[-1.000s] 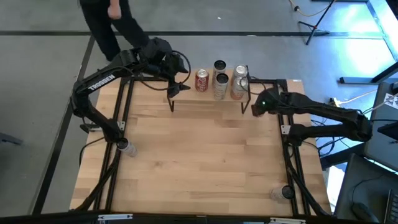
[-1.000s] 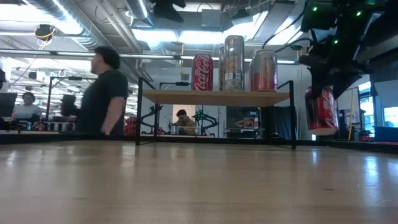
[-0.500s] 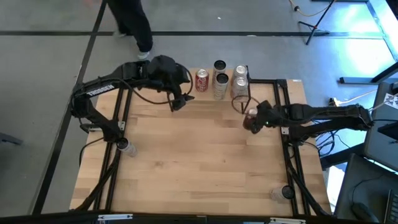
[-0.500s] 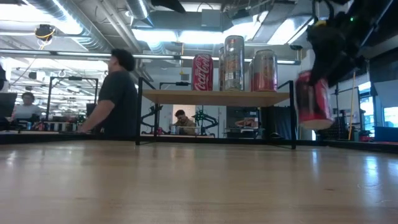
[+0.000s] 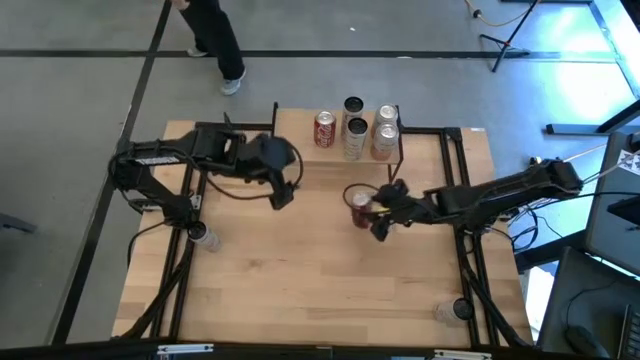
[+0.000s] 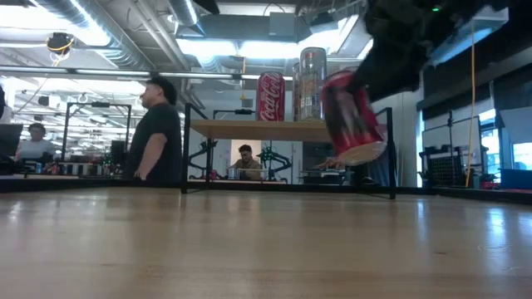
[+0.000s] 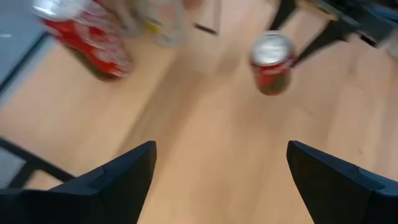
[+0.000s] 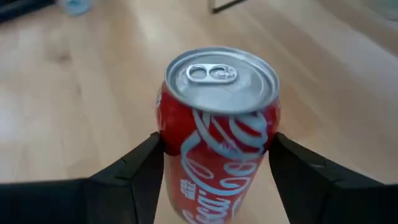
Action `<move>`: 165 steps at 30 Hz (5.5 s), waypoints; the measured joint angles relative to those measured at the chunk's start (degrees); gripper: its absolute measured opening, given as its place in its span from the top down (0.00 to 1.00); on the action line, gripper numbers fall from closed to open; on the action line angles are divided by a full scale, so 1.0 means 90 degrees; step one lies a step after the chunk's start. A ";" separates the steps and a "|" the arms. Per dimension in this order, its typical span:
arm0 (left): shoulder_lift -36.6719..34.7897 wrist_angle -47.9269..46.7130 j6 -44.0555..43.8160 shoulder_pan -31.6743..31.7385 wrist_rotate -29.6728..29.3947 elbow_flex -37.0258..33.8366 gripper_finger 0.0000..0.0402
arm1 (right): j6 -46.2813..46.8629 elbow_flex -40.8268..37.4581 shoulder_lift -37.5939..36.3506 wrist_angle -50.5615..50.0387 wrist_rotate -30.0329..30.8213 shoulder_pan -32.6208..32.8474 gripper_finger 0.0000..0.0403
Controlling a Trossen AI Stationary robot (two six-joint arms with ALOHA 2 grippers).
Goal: Place canned beverage on shelf
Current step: Put the red soda can on the shelf aligned with the other red soda can
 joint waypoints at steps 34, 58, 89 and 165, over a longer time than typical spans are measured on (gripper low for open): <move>-0.2363 0.3851 -0.0318 -0.0832 0.1428 -0.5945 0.13 | -0.0104 0.1772 0.3225 0.0834 -0.1024 -0.0107 0.24; -0.2363 0.4507 -0.1327 -0.0834 0.1324 -0.5970 0.13 | -0.0583 0.1821 0.4447 0.0894 -0.1488 -0.0272 0.32; -0.4298 0.6746 0.0707 -0.0840 0.0872 -0.5156 0.13 | -0.0876 0.4411 0.2821 0.3054 -0.2389 -0.0425 0.32; -0.0137 0.8348 0.2222 0.3116 0.3602 -0.4158 0.31 | -0.0712 0.4414 0.0475 -0.3518 0.0300 0.0155 0.16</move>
